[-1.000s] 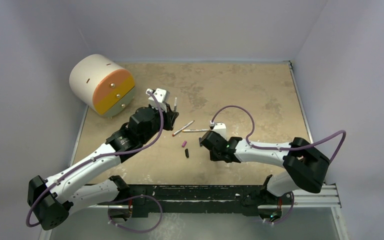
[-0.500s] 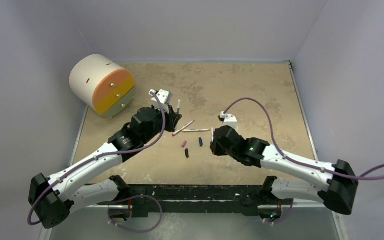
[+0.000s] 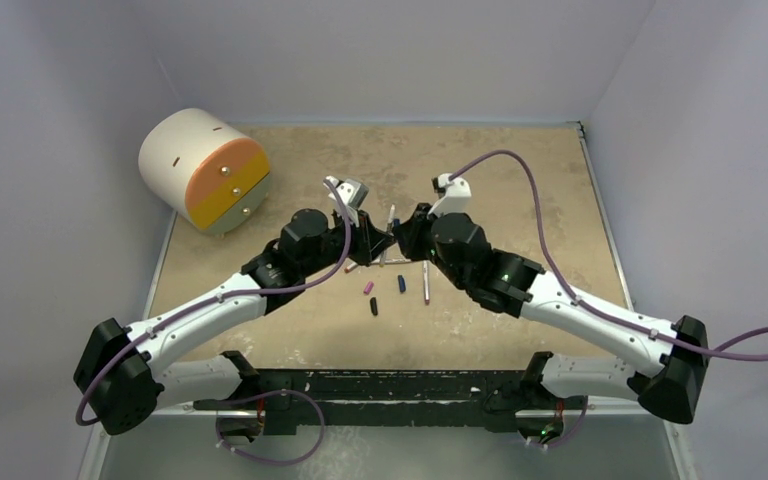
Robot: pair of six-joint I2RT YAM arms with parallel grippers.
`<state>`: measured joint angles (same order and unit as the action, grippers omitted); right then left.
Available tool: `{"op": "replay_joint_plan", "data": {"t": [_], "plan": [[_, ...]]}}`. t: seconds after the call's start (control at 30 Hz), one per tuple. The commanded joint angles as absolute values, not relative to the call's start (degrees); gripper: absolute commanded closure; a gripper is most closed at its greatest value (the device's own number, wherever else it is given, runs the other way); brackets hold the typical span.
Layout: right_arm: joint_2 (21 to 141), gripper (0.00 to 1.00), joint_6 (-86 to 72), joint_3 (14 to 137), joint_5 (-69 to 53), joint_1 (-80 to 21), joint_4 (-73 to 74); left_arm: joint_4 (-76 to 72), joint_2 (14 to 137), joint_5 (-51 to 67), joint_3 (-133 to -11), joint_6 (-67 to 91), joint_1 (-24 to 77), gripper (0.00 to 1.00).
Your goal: Insert the pens into the pen caps
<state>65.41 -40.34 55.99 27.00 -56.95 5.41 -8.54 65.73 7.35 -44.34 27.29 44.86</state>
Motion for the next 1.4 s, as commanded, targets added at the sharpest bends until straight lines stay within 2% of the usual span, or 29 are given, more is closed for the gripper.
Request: {"op": "replay_joint_plan", "data": {"t": [0.0,0.2,0.37,0.5,1.37], "plan": [[65.03,1.00,-36.42,60.80,26.46,-50.40,-1.54,-15.37,64.09,6.04,-45.30,28.01,44.91,1.00],[65.28,1.00,-31.42,61.66,16.33,-42.04,-9.86,-16.23,66.77,5.25,-47.99,27.64,44.74,1.00],[67.27,1.00,-28.98,64.39,12.95,-40.93,-12.11,-16.68,68.59,6.44,-50.12,27.08,44.74,1.00],[65.59,1.00,-28.48,61.18,9.88,-40.92,-18.57,-16.62,69.71,7.39,-50.86,26.73,44.64,1.00],[63.03,1.00,-28.44,57.81,9.14,-40.96,-18.42,-20.39,70.81,9.63,-51.52,29.44,44.64,1.00]]}}
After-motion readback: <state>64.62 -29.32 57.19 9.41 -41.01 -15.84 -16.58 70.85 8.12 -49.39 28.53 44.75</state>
